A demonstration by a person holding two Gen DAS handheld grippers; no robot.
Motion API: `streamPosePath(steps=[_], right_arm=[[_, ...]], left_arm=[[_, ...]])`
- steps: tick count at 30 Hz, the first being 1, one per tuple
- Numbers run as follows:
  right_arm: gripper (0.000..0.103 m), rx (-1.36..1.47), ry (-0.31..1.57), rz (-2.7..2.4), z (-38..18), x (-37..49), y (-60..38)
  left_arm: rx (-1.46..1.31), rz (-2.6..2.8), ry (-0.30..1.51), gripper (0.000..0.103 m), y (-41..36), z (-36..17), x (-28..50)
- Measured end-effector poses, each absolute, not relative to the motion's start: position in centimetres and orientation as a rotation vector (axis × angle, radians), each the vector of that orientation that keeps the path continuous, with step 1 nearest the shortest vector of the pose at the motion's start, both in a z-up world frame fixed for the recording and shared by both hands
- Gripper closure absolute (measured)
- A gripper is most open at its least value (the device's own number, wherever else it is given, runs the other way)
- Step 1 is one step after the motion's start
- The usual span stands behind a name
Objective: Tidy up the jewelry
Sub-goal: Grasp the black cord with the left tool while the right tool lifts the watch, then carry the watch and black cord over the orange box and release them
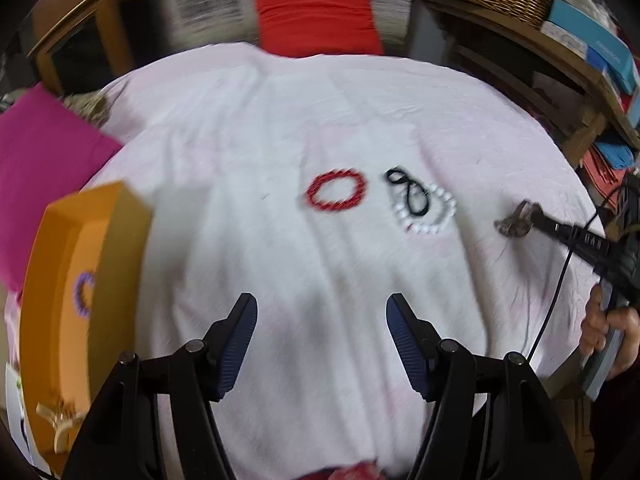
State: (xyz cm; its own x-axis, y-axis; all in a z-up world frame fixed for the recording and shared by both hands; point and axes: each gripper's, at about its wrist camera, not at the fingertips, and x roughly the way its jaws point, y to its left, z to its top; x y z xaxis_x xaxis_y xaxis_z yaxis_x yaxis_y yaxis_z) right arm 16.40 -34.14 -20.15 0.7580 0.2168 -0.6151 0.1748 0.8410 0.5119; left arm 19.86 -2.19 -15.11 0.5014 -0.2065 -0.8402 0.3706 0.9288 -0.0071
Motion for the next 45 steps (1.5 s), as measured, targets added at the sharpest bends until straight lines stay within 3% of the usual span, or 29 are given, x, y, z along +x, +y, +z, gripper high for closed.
streamPosePath(steps=[6, 8, 14, 17, 19, 21, 23, 27, 30, 45], right_arm=[[0.096, 0.731, 0.735, 0.066, -21.8, 15.9, -36.1], [0.087, 0.806, 0.738, 0.086, -22.7, 16.2, -36.7], [0.087, 0.858, 0.669, 0.109, -23.8, 16.5, -37.1], [0.094, 0.844, 0.651, 0.095, -23.9, 16.4, -37.1], [0.099, 0.84, 0.64, 0.089, -24.1, 16.3, -37.2], [0.099, 0.833, 0.635, 0.096, -24.1, 16.4, -37.2], [0.099, 0.822, 0.63, 0.096, -24.1, 16.3, -37.1], [0.099, 0.8, 0.63, 0.09, -24.0, 16.3, -37.0], [0.101, 0.799, 0.65, 0.092, -23.7, 16.7, -37.1], [0.099, 0.64, 0.576, 0.128, -19.2, 15.2, -33.8]], left_arm=[[0.156, -0.439, 0.97, 0.035, -5.2, -14.9, 23.1], [0.159, -0.458, 0.967, 0.035, -6.2, -15.1, 24.2], [0.147, -0.502, 1.011, 0.035, -8.8, -16.3, 27.1], [0.168, -0.512, 1.032, 0.036, -10.4, -17.2, 28.0], [0.183, -0.513, 1.045, 0.04, -11.3, -17.9, 28.5], [0.19, -0.521, 1.067, 0.052, -12.1, -18.6, 29.2], [0.19, -0.529, 1.083, 0.073, -12.7, -19.1, 29.7], [0.205, -0.534, 1.099, 0.093, -13.4, -20.0, 30.2], [0.203, -0.538, 1.082, 0.097, -12.9, -19.7, 29.9], [0.115, -0.585, 0.951, 0.098, -5.6, -14.2, 22.5]])
